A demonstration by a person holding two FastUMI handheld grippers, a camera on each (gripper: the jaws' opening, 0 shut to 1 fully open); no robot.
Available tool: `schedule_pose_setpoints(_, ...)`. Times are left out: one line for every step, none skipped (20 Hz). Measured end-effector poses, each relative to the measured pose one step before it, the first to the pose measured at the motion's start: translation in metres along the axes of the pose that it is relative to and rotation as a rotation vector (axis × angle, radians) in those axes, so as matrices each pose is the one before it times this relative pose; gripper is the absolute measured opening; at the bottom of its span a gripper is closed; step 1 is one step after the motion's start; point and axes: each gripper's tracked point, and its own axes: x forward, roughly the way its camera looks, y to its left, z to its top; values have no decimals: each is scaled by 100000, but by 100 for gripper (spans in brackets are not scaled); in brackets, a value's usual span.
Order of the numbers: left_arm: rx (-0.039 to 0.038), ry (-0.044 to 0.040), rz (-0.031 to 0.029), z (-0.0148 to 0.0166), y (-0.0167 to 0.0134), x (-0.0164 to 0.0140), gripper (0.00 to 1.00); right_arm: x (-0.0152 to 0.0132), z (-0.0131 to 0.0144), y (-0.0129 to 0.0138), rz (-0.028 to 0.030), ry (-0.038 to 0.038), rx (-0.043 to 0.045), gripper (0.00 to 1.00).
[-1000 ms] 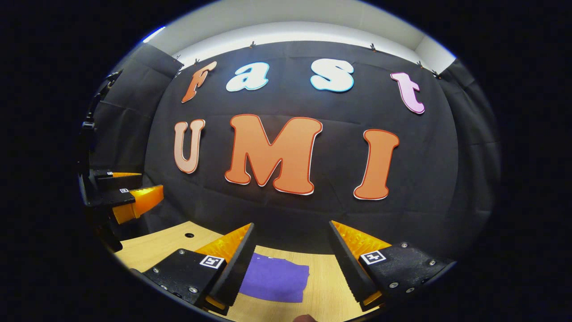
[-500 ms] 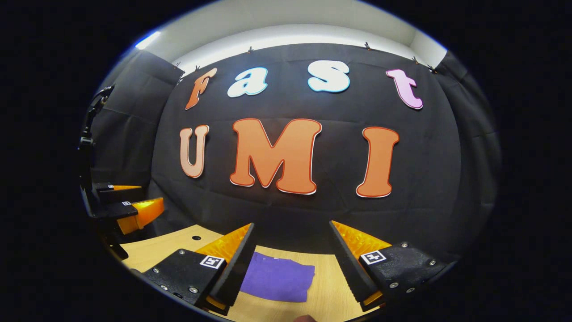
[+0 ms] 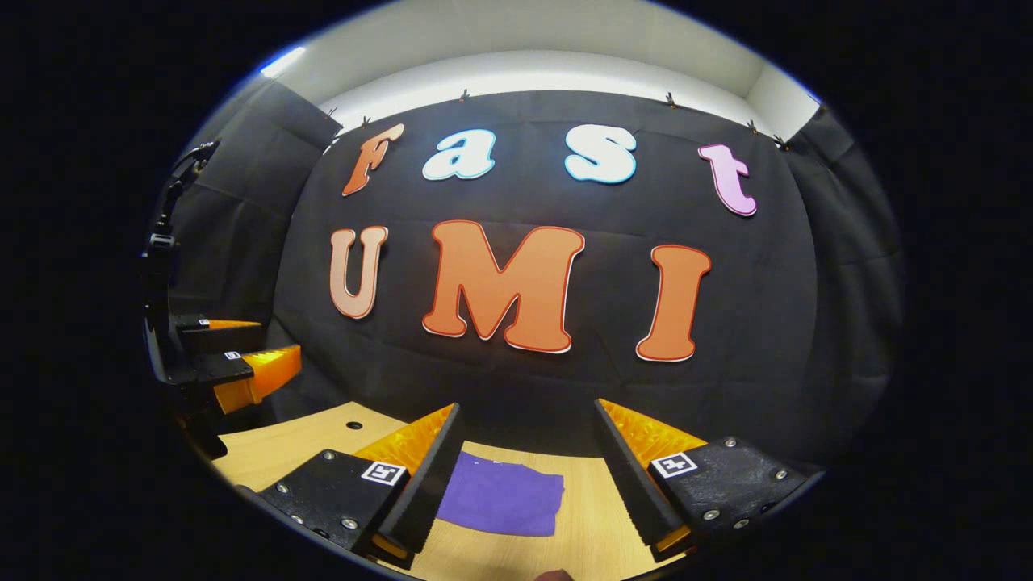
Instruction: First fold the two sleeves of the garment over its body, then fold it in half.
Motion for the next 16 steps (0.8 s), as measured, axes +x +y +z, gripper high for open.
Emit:
schedule_pose_setpoints(323,-1823,-48,429,252,-357,98,-304,512,470,237,-193,300,95)
schedule_pose_setpoints(588,-1894,-215,186,39,-200,98,-359,221,150,-315,-40,1054,94)
schedule_pose_setpoints(1041,-644,693,170,241,-314,98,-370,201,257,-233,-151,1870,94)
schedule_pose_setpoints(1042,-6,90,-122,141,-526,100,-470,334,130,-354,-413,1970,94)
schedule_pose_setpoints(588,756,-241,-12,-52,-574,98,-527,381,246,206,-1172,1170,94)
schedule_pose_setpoints(213,409,-290,35,-80,-68,100,-507,279,194,381,-1010,-173,94)
schedule_pose_setpoints(263,-111,57,100,80,-453,98,-474,-328,189,448,796,-1347,94)
schedule_pose_setpoints(677,-345,342,210,115,-500,98,-630,-225,6,92,487,-1625,95)
schedule_pose_setpoints(376,-736,132,329,208,-271,98,-631,108,32,104,474,-1218,95)
schedule_pose_setpoints(-50,-990,-84,421,182,-254,98,-557,93,121,439,-41,-726,95)
schedule_pose_setpoints(-888,-628,-279,493,74,-385,100,-331,236,100,-66,-172,-988,95)
schedule_pose_setpoints(-825,-588,-467,196,186,-284,100,-349,313,-316,-565,-643,-998,95)
schedule_pose_setpoints(-494,-739,-106,278,209,-113,97,-148,376,-157,-509,-1137,-641,95)
schedule_pose_setpoints(9,-221,-6,218,166,-1,97,-62,331,-67,-458,-671,-129,94)
schedule_pose_setpoints(213,52,-28,-141,-37,-207,97,-28,-24,78,140,-208,425,94)
schedule_pose_setpoints(396,-110,-255,71,55,7,97,-52,-81,-74,-291,537,270,95)
